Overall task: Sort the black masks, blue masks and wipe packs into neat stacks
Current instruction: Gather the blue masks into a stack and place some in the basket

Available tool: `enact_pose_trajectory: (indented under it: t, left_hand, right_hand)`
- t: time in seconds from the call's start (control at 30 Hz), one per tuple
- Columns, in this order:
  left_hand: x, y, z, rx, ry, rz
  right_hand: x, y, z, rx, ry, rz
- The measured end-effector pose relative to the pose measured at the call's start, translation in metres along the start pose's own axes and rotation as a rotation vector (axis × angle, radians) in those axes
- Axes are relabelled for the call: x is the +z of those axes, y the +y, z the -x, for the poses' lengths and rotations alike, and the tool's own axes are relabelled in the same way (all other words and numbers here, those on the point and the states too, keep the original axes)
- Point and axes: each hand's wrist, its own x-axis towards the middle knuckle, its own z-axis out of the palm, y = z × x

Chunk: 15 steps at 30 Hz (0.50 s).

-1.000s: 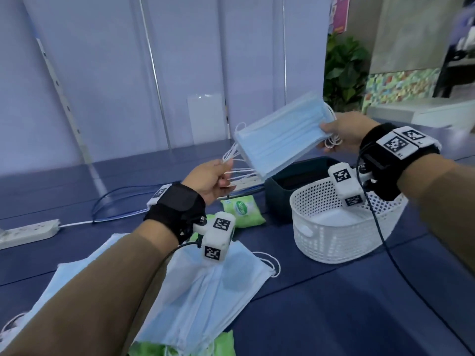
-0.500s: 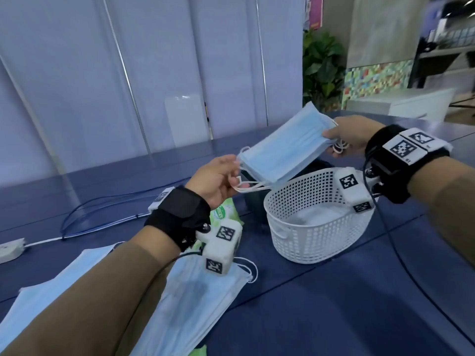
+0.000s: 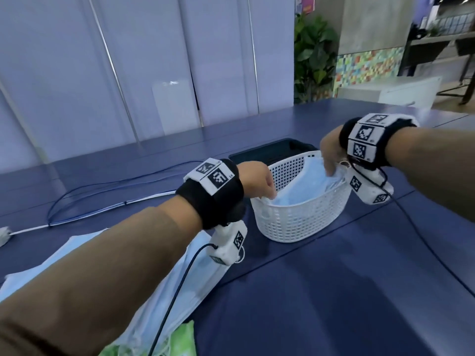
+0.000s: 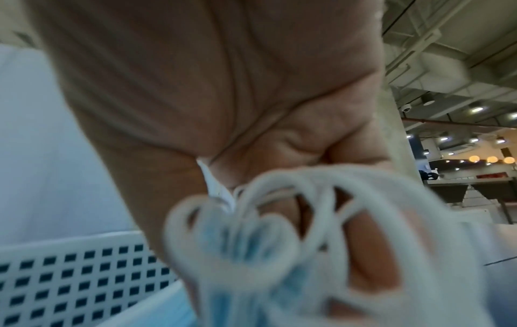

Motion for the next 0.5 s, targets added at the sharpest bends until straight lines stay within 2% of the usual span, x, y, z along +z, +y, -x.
enact_pose_trajectory:
  t: [0.13, 0.2, 0.27, 0.33, 0.43, 0.5]
  left_hand:
    - [0.005, 0.006, 0.006, -0.028, -0.024, -0.283]
    - [0.009, 0.009, 0.007, -0.026, 0.014, -0.388]
    - [0.013, 0.008, 0.005, -0.018, 0.055, -0.352]
    - [0.013, 0.003, 0.008, 0.047, 0.064, -0.229]
    - [0.014, -0.004, 0.019, 0.214, -0.048, -0.09]
    - [0.018, -0.005, 0.023, 0.292, -0.104, -0.15]
  right_hand:
    - [0.004, -0.008, 0.002, 0.013, -0.098, 0.097]
    - [0.008, -0.009, 0.003, 0.018, -0.115, 0.106]
    - [0.009, -0.012, 0.003, 0.002, -0.103, 0.094]
    - [0.011, -0.012, 0.0, 0.019, -0.09, 0.08]
    - [0.009, -0.005, -0.005, 0.014, -0.092, 0.0]
    - [0.004, -0.001, 0.004, -0.031, -0.03, -0.033]
